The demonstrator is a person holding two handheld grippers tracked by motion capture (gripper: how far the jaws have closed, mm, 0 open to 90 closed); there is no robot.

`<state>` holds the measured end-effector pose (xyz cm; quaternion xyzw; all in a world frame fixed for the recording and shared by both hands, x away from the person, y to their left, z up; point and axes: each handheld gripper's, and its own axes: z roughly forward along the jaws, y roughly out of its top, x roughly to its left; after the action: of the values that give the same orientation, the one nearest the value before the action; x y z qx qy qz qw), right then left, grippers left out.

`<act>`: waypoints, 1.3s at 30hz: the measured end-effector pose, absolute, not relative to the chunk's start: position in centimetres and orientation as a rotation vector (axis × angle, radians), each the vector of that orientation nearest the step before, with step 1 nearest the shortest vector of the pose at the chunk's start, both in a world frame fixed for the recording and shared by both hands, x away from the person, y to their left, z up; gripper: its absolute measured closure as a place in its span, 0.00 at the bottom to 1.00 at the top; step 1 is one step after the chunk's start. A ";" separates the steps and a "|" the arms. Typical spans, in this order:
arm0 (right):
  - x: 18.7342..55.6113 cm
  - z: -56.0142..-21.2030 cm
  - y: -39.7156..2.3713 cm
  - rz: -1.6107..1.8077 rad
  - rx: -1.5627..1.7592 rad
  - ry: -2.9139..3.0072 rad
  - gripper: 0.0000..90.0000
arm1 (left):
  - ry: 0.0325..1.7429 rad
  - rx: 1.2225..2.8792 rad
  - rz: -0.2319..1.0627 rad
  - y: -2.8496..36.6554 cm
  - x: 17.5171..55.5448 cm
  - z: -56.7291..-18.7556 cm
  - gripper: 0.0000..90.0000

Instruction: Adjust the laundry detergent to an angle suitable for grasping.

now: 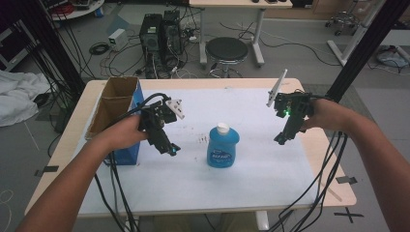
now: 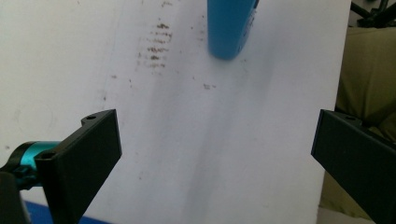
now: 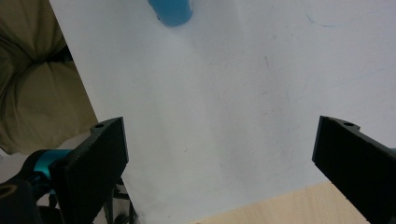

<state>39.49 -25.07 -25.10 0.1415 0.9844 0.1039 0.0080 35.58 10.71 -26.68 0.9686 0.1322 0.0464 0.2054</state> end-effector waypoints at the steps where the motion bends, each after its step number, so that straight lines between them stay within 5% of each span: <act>1: 39.5 -25.1 -25.1 0.325 0.442 3.077 0.03 | 0.376 2.718 0.134 10.7 35.6 -26.7 0.02; 7: 39.5 -25.0 -25.1 0.335 0.433 3.078 0.03 | 0.472 2.786 0.072 10.6 35.4 -27.2 0.02; 39: 42.1 -22.8 -20.2 0.373 0.317 3.069 0.03 | 0.338 2.772 0.053 11.5 34.1 -26.7 0.02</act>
<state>42.13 -20.16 -22.76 0.1020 0.9874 0.1199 0.0168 34.11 11.48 -26.74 0.9774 0.1191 0.0187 0.1735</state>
